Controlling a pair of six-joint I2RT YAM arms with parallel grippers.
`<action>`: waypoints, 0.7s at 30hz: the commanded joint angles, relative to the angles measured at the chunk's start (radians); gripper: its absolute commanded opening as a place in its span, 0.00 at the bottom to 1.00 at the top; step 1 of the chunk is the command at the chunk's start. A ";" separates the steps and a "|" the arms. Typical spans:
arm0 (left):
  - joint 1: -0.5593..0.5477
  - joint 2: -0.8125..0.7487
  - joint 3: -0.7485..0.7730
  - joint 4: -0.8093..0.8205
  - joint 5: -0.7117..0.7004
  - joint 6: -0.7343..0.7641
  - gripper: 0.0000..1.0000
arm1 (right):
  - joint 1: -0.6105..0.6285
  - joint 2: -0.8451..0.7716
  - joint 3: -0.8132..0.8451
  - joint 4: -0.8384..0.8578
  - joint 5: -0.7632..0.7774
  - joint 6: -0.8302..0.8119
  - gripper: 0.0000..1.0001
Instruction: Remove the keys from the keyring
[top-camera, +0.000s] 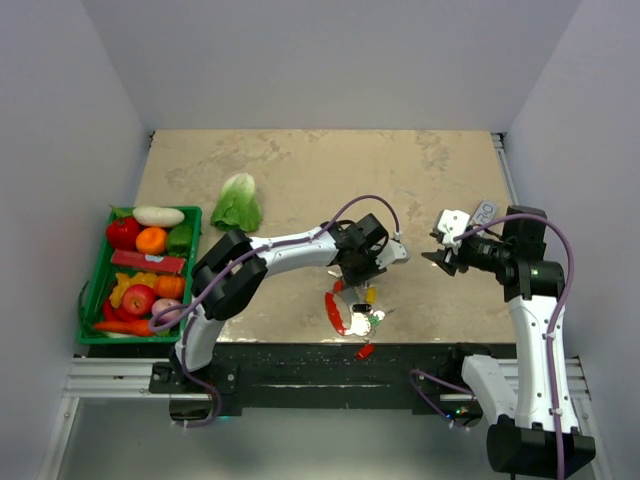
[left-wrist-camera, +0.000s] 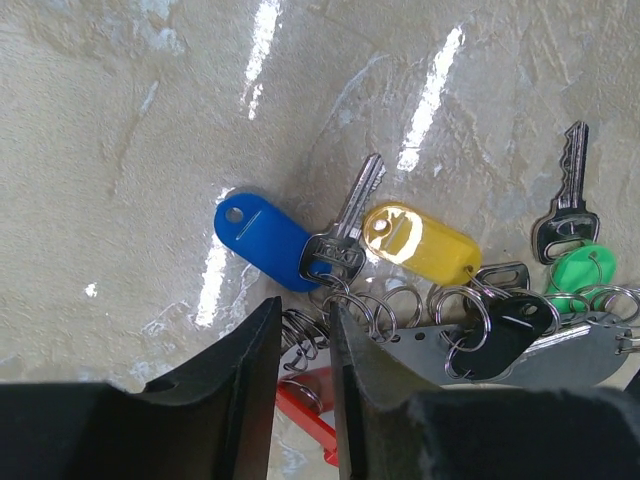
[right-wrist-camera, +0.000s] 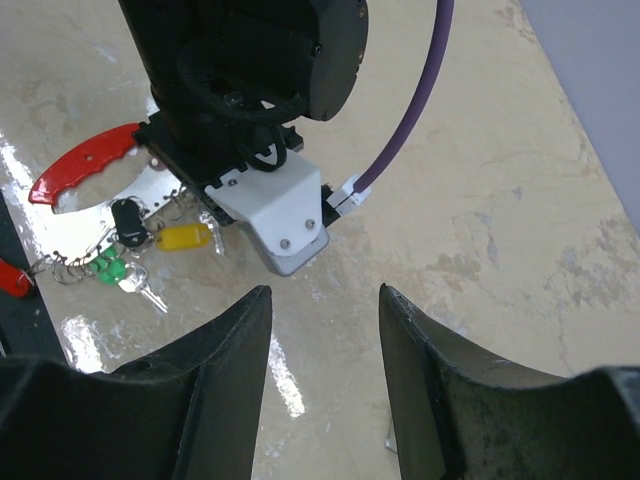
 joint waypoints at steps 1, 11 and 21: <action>-0.002 -0.003 -0.003 0.016 -0.022 0.014 0.29 | -0.005 -0.017 0.004 -0.016 -0.015 0.002 0.50; -0.002 -0.008 -0.004 0.014 -0.020 0.011 0.23 | -0.004 -0.020 0.005 -0.025 -0.012 -0.004 0.49; -0.002 -0.027 -0.003 0.023 -0.046 0.005 0.07 | -0.005 -0.025 0.001 -0.023 -0.015 -0.004 0.49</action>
